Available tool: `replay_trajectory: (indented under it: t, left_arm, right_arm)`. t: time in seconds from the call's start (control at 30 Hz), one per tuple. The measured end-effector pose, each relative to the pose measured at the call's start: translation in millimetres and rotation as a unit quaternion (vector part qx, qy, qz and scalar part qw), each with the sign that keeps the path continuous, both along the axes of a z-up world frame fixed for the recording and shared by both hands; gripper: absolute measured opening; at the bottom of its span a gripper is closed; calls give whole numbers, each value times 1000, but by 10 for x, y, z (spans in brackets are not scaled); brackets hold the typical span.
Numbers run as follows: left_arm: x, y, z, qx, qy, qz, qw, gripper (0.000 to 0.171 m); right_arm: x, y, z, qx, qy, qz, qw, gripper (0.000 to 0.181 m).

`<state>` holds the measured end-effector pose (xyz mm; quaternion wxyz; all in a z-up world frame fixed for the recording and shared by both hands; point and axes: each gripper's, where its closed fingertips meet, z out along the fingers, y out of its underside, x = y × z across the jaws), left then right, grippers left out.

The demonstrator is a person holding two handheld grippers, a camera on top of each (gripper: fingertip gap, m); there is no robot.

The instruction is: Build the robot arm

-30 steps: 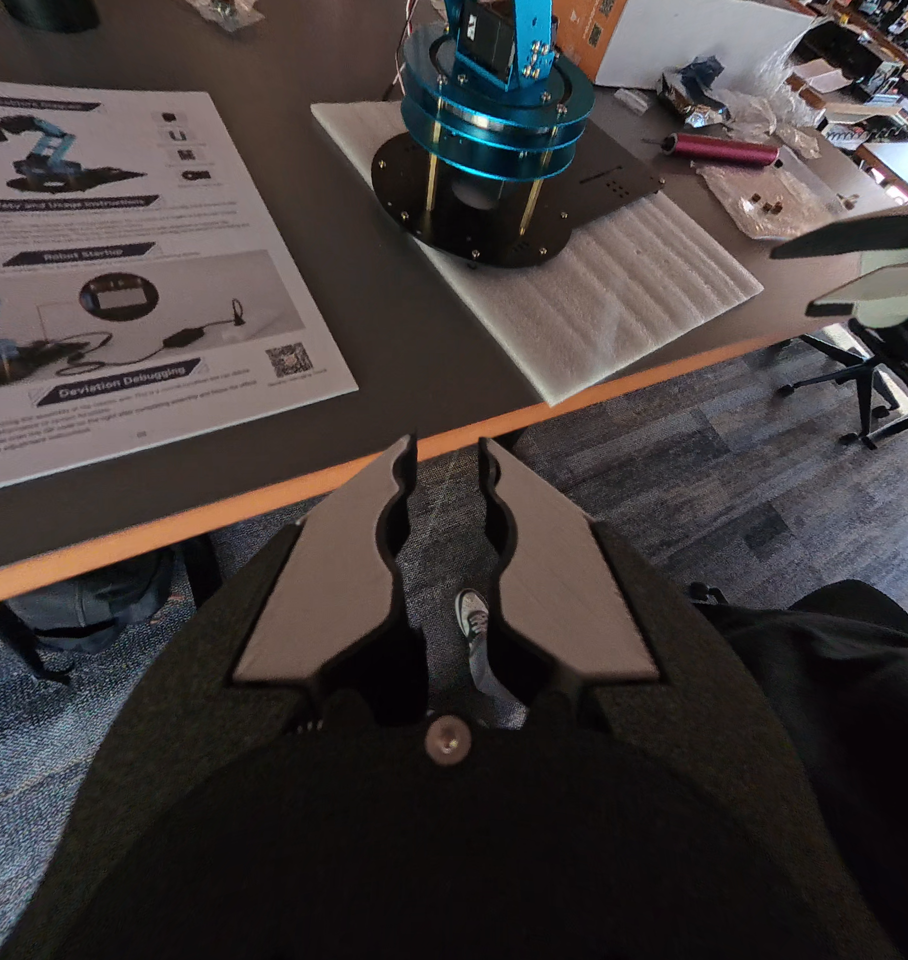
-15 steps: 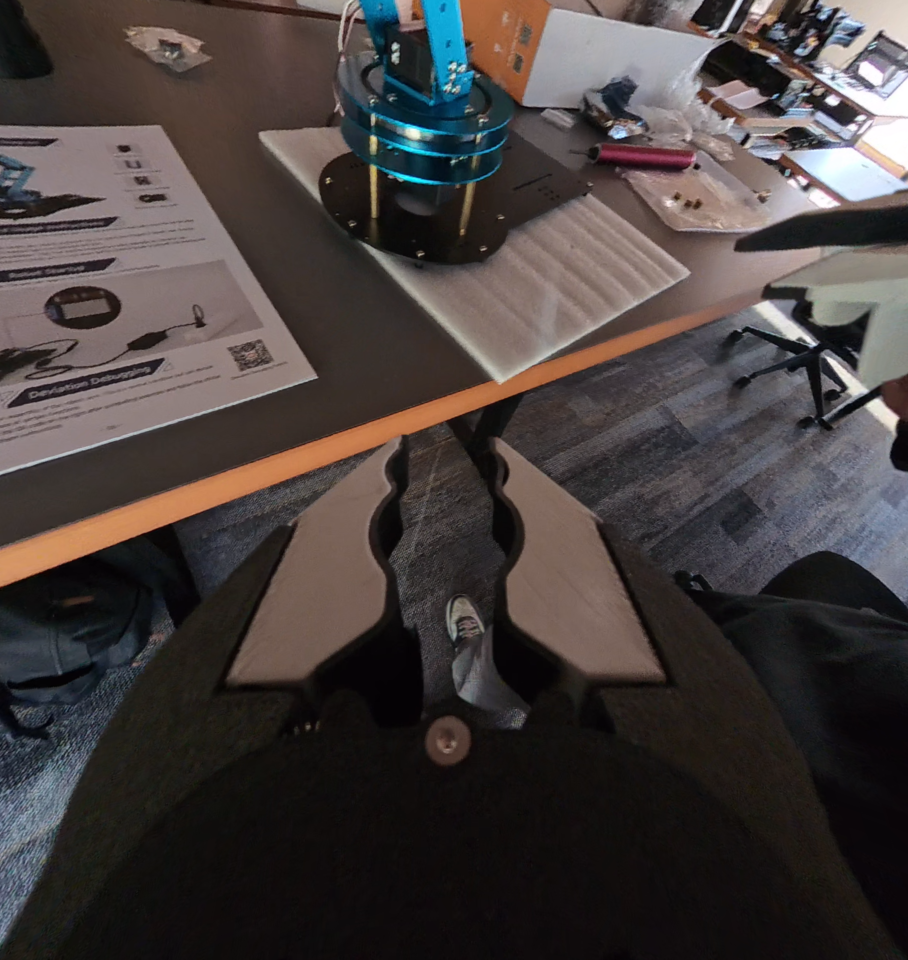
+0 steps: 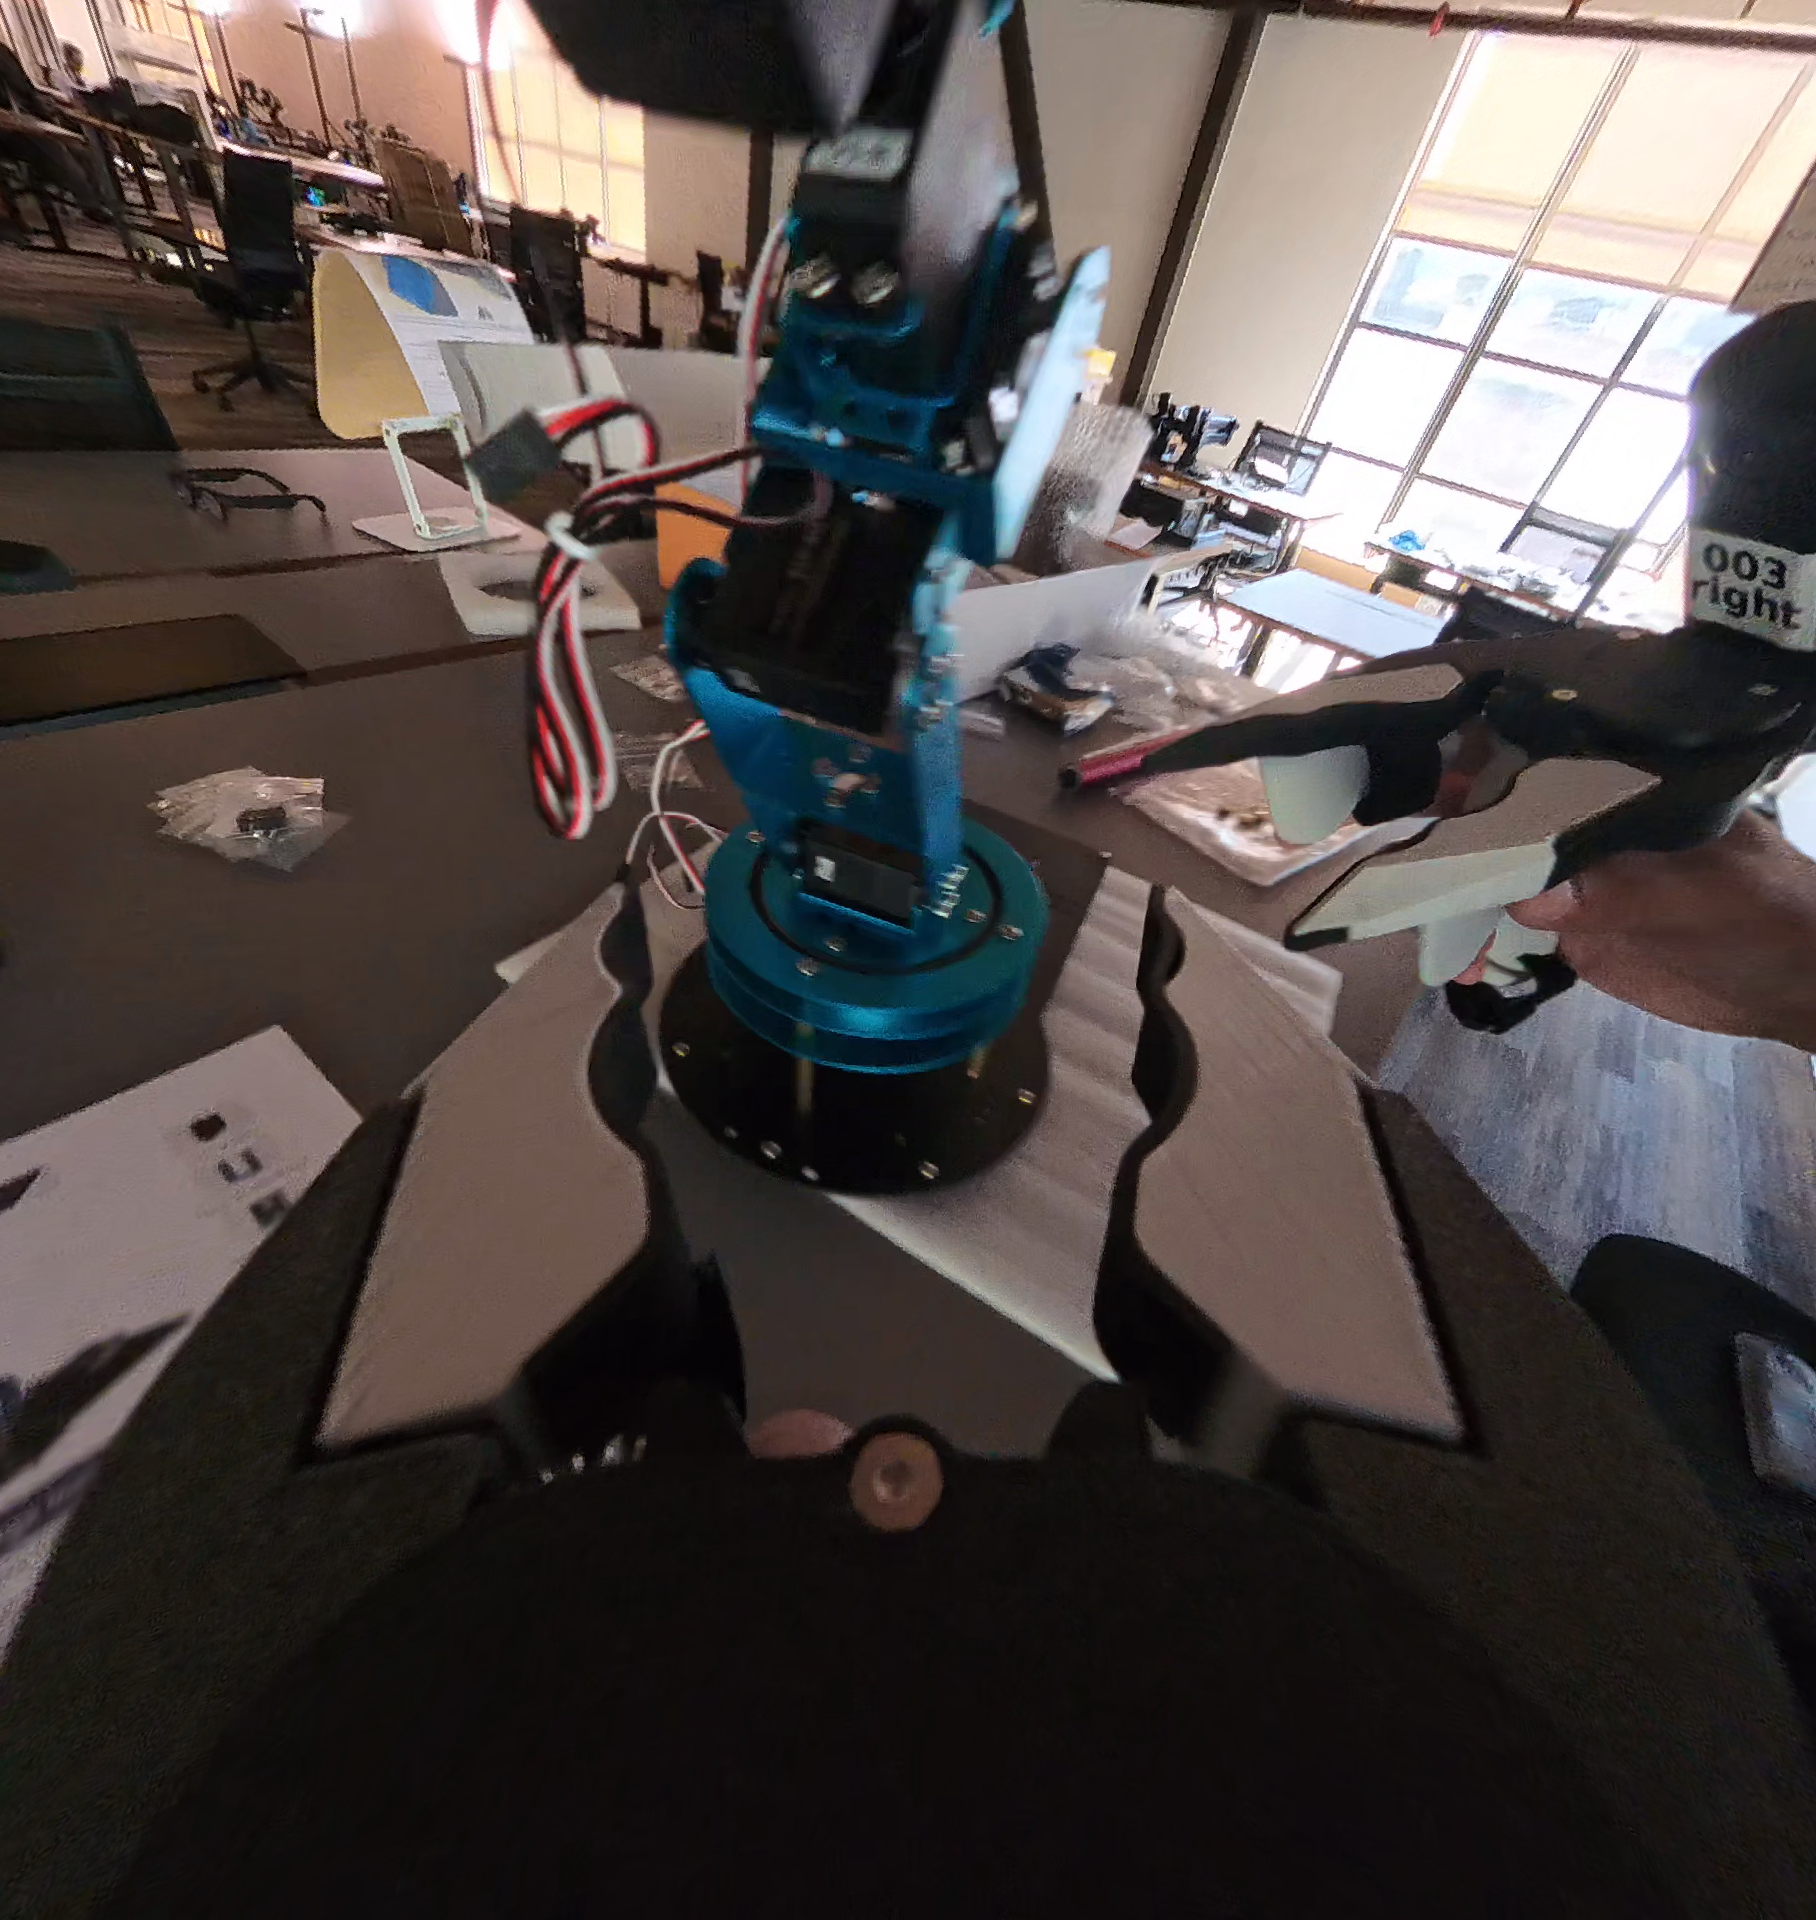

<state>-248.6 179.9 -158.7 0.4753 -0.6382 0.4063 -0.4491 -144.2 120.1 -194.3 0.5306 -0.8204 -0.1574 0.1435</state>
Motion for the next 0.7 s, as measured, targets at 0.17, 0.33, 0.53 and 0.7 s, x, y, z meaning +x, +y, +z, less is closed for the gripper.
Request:
replay_trajectory:
  t: [0.17,0.33,0.53,0.7]
  left_arm:
    - [480,248,-112,-4,-22,-61,998,102]
    - [690,196,-252,21,-31,-128,991,89]
    - [783,201,-248,30,-51,-141,988,64]
    - [780,186,-252,49,-16,-148,988,63]
  right_arm:
    - [313,430,-393,-92,146,39,984,95]
    - [336,595,-580,-227,353,115,900,78]
    - [174,769,-631,-335,425,153,827,48]
    - [120,788,-568,-389,473,183,769,37]
